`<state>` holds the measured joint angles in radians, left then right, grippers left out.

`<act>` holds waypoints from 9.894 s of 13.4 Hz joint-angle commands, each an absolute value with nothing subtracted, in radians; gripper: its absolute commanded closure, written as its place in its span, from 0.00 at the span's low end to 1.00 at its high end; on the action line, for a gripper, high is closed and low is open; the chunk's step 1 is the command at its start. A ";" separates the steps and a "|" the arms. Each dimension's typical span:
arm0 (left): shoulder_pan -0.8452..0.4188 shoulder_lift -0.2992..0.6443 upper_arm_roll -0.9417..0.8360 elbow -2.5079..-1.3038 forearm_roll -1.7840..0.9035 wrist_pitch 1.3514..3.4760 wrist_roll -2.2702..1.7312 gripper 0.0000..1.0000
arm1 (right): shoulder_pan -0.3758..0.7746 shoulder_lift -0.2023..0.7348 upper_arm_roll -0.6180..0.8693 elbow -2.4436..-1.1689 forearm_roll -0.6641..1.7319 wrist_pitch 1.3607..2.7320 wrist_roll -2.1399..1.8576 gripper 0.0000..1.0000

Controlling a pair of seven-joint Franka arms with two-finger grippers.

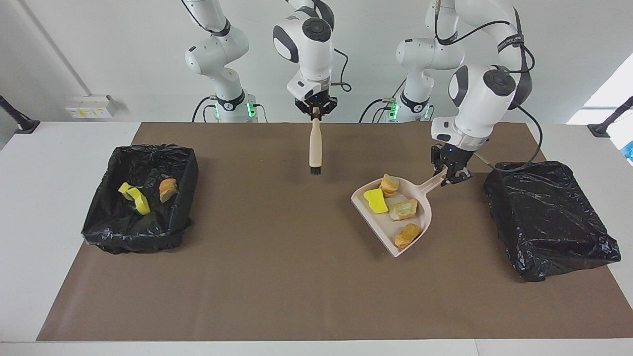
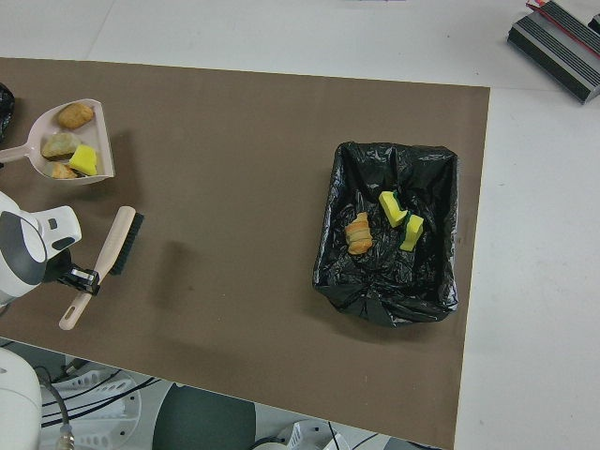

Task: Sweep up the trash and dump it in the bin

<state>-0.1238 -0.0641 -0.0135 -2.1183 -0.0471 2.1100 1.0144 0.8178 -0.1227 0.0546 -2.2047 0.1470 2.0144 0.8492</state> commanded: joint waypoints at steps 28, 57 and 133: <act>0.591 0.356 -0.017 -1.328 0.165 1.818 1.842 1.00 | 0.094 -0.074 0.008 -1.750 0.032 1.574 0.045 0.00; 0.325 0.180 -0.052 -1.279 0.333 1.674 1.777 1.00 | -0.057 -0.051 -0.005 -1.577 -0.003 1.488 0.061 0.00; -0.018 -0.063 -0.044 -1.626 0.006 1.554 -0.006 0.00 | -0.055 -0.048 0.014 -1.589 0.012 1.594 0.061 0.00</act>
